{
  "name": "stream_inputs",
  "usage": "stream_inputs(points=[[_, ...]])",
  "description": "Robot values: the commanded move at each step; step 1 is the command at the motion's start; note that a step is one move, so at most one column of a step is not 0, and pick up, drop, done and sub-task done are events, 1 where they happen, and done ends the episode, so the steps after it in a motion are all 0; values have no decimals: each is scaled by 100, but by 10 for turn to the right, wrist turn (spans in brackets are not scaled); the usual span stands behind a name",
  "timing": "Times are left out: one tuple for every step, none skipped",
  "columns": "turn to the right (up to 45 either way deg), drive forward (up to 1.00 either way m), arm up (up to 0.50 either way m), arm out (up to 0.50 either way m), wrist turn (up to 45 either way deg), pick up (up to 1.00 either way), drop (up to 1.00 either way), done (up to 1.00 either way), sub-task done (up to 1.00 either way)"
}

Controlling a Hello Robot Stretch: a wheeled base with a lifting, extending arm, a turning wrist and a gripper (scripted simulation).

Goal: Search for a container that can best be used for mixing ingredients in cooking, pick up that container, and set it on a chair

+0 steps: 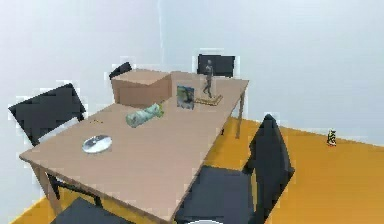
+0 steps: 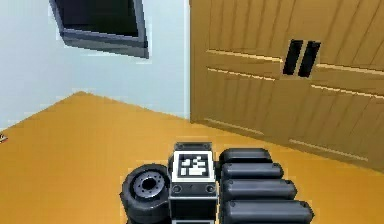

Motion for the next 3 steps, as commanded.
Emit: stream_inputs(points=[[-450,0,0,0,0,0,0,0,0],[-450,0,0,0,0,0,0,0,0],[-90,0,0,0,0,0,0,0,0]])
